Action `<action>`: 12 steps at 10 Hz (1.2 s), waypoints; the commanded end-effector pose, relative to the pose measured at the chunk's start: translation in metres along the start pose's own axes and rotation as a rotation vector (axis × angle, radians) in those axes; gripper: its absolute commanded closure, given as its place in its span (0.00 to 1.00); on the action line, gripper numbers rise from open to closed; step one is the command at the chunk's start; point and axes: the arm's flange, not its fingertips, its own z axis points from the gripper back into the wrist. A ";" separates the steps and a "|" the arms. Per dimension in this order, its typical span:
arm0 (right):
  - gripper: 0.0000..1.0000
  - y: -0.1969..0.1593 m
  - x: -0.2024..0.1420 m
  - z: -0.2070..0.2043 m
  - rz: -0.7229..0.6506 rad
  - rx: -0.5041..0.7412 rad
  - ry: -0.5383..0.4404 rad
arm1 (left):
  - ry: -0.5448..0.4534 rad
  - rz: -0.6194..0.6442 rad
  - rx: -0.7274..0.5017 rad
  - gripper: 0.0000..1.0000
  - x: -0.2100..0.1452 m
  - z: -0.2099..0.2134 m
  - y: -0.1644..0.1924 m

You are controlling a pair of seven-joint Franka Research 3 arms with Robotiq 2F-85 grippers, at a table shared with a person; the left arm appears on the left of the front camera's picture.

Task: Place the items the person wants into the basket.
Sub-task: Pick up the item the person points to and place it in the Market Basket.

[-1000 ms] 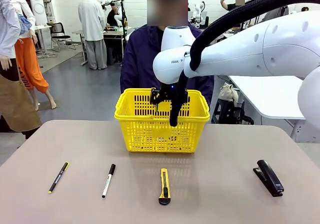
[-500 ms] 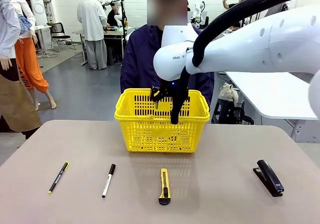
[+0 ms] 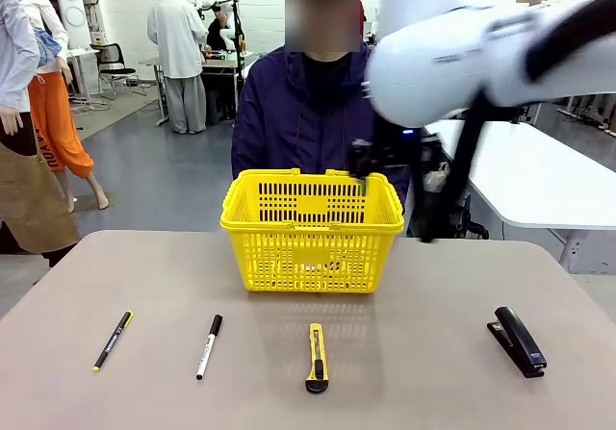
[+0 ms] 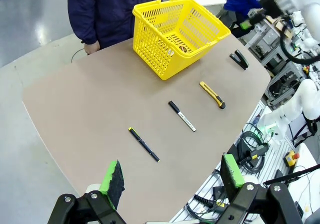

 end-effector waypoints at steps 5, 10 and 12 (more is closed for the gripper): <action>0.00 -0.119 -0.100 -0.018 -0.006 0.067 0.022 | -0.012 -0.020 -0.010 0.00 -0.001 0.002 0.000; 0.00 -0.123 -0.107 -0.019 -0.018 0.030 0.035 | -0.012 -0.020 -0.010 0.00 -0.001 0.002 0.000; 0.00 -0.123 -0.107 -0.019 -0.018 0.030 0.035 | -0.012 -0.020 -0.010 0.00 -0.001 0.002 0.000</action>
